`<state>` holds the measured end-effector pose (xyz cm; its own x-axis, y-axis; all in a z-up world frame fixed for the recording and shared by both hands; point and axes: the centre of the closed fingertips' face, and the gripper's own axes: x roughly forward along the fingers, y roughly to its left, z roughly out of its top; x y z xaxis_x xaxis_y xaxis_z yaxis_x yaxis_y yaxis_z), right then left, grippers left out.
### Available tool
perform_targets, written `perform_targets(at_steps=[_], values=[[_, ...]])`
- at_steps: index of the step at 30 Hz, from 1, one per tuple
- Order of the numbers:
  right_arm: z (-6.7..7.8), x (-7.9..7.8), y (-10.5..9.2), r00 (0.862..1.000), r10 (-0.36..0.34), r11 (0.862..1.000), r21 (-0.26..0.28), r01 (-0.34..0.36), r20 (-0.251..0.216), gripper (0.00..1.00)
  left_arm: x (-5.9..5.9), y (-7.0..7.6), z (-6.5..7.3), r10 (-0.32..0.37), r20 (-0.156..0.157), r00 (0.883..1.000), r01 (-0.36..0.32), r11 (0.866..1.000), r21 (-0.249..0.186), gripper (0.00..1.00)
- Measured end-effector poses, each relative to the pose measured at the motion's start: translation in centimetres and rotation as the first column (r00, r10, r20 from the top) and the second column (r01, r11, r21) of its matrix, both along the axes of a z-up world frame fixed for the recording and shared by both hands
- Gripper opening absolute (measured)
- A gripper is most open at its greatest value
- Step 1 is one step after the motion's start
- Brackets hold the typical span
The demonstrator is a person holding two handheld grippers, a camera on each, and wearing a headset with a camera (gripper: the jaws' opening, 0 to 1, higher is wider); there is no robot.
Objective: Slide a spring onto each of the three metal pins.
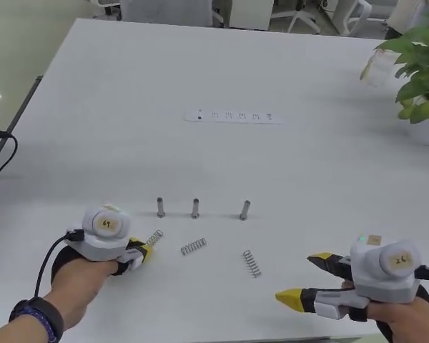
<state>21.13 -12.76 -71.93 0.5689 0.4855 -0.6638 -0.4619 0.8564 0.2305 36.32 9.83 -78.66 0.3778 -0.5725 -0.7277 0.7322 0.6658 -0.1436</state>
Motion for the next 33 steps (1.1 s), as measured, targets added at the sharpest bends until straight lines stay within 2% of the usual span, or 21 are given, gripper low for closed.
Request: perform_targets(at_steps=[17,26,33], values=[[0.2,0.4,0.8,1.000,0.027,1.000,0.009,-0.027,0.005,0.67,-0.9,1.0,1.1,-0.034,0.008,0.999,0.035,0.999,-0.007,0.02],[0.2,0.5,1.3,0.999,0.037,0.999,0.017,-0.037,0.005,0.66,-1.5,1.3,2.1,-0.064,0.032,0.997,0.064,0.998,-0.002,0.02],[0.0,0.5,1.7,0.999,0.038,0.999,0.031,-0.038,0.001,0.66,-1.9,0.5,3.6,-0.093,0.057,0.994,0.094,0.995,-0.018,0.02]])
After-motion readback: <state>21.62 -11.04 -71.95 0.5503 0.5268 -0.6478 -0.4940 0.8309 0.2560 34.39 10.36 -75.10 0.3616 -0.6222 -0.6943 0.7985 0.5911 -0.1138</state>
